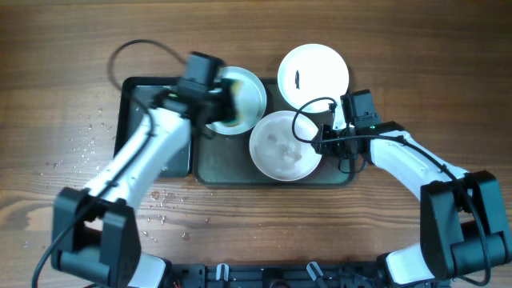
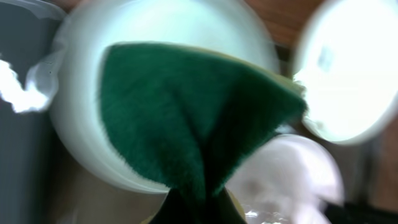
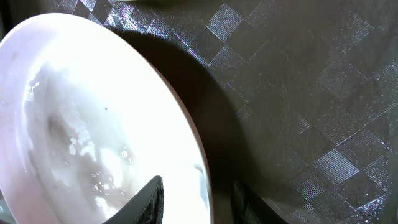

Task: Clean dirty plates on tray and stack at the side
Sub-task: 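Carry the sponge left into the black water tray with the left gripper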

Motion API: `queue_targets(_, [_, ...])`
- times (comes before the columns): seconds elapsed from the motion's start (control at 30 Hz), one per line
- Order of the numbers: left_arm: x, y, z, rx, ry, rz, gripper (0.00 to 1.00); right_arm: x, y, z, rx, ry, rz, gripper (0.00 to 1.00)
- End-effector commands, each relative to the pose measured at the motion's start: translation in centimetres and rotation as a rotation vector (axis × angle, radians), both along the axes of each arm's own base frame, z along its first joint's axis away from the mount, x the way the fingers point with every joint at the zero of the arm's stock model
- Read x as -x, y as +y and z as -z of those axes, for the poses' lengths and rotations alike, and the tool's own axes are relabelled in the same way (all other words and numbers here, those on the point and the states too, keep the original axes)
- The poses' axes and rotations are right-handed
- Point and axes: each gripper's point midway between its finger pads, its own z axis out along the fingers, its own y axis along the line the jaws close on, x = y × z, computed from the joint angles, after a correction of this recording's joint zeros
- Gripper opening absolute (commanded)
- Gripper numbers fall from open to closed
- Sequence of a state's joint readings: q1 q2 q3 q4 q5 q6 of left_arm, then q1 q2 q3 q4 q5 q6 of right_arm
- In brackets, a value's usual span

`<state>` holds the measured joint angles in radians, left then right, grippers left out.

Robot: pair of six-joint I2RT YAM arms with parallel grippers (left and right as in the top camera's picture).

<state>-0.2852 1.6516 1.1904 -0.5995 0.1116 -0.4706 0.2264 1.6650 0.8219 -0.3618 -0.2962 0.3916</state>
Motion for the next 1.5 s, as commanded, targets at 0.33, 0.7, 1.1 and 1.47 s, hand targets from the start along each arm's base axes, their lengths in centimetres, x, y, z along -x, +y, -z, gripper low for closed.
queue_targets(0.33, [1.6, 15.3, 0.7, -0.156, 0.114, -0.256, 0.04, 0.2, -0.2, 0.2, 0.015, -0.001, 0.018, 0.19])
queue_targets(0.7, [2.6, 16.7, 4.3, -0.224, 0.113, -0.287, 0.04, 0.7, -0.4, 0.8, 0.023, 0.031, 0.031, 0.29])
queue_targets(1.1, [2.3, 16.1, 4.4, -0.191, 0.097, -0.274, 0.04, 1.4, -0.5, 1.7, 0.033, 0.071, 0.018, 0.1])
queue_targets(1.47, [2.5, 14.7, 4.3, -0.12, 0.105, -0.24, 0.04, 0.7, -0.5, -1.2, 0.038, 0.033, 0.004, 0.04])
